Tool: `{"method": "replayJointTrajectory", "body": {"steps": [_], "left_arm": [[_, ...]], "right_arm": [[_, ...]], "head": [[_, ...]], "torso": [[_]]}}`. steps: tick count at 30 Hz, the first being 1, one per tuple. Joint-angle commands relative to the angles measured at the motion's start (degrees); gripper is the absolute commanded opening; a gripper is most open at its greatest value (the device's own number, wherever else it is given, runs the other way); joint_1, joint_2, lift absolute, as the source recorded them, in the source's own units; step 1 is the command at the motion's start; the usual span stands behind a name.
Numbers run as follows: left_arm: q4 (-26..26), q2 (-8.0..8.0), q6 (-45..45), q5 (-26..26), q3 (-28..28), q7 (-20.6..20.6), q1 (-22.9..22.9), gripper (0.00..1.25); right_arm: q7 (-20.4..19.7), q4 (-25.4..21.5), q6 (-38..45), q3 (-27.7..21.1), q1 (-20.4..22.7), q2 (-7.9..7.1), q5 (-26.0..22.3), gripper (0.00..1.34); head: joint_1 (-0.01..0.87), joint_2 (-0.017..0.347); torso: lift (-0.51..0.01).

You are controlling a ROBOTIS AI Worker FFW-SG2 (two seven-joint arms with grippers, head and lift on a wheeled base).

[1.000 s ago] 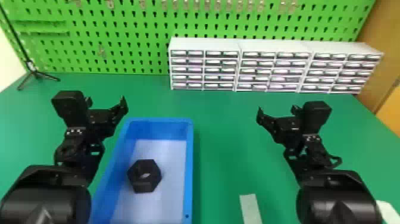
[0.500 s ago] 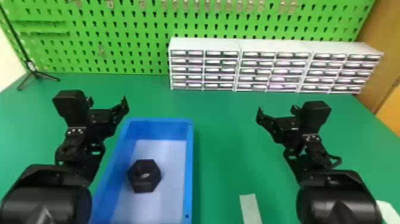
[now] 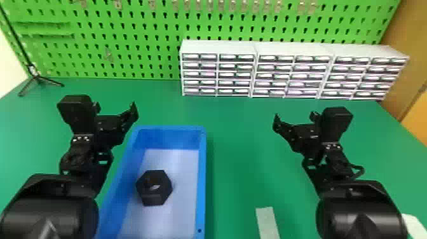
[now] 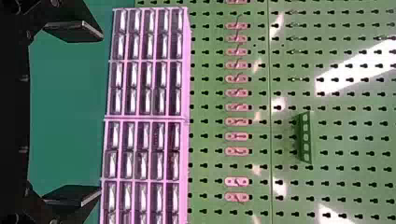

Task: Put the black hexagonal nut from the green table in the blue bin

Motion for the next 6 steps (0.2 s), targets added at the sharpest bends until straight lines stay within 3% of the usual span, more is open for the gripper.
{"method": "replayJointTrajectory", "body": {"steps": [1, 6], "left_arm": [[0.00, 0.05, 0.06, 0.08, 0.00, 0.06, 0.01, 0.95], [0.00, -0.03, 0.06, 0.17, -0.09, -0.03, 0.01, 0.95]], "right_arm": [[0.00, 0.00, 0.00, -0.04, -0.01, 0.00, -0.09, 1.19], [0.00, 0.00, 0.00, -0.12, -0.01, 0.00, -0.09, 1.19]], "head": [[0.683, 0.028], [0.683, 0.028]], "torso": [[-0.096], [-0.096]]}}
